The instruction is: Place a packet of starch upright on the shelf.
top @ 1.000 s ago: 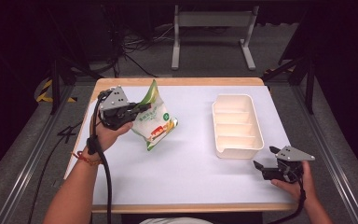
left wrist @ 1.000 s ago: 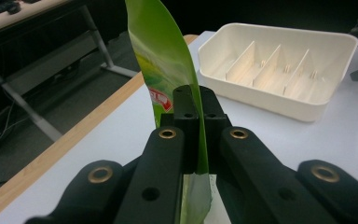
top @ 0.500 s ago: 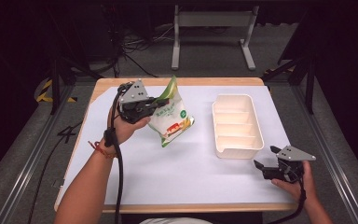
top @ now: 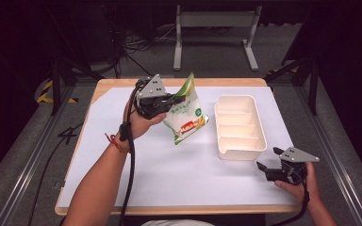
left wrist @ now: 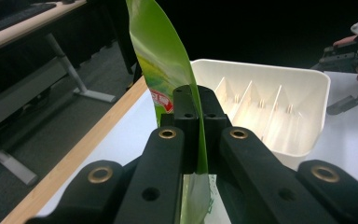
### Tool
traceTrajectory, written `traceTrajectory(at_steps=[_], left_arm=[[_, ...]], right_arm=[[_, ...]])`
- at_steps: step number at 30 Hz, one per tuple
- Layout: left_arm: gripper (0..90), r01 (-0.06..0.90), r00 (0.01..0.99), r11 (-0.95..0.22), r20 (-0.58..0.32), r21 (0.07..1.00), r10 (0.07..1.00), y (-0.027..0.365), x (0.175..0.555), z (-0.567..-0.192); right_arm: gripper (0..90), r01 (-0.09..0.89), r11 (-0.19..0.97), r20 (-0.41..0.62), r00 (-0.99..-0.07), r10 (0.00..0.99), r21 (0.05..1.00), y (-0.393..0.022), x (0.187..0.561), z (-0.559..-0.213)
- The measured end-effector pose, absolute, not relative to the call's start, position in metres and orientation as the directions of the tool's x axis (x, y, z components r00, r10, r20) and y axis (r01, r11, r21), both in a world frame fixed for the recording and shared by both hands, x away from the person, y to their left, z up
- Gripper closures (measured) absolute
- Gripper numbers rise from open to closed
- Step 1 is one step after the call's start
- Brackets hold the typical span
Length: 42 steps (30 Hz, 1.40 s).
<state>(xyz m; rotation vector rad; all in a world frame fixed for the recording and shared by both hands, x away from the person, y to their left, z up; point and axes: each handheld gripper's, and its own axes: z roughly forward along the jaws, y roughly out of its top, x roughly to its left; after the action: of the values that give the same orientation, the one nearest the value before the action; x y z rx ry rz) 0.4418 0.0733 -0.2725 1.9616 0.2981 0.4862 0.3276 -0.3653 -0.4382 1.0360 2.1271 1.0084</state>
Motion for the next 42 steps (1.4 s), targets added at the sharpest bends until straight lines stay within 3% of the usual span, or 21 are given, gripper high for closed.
traceTrajectory(at_steps=[25,42], left_arm=[[89.3,-0.127,0.905,-0.457,0.292,0.880,0.310,0.010,0.475,-0.256],[89.1,-0.171,0.935,-0.461,0.291,0.871,0.203,-0.045,0.513,-0.265]], right_arm=[[15.1,0.409,0.418,-0.151,-0.544,0.825,0.811,-0.367,0.328,-0.439],[15.1,0.407,0.413,-0.143,-0.549,0.823,0.814,-0.367,0.328,-0.439]])
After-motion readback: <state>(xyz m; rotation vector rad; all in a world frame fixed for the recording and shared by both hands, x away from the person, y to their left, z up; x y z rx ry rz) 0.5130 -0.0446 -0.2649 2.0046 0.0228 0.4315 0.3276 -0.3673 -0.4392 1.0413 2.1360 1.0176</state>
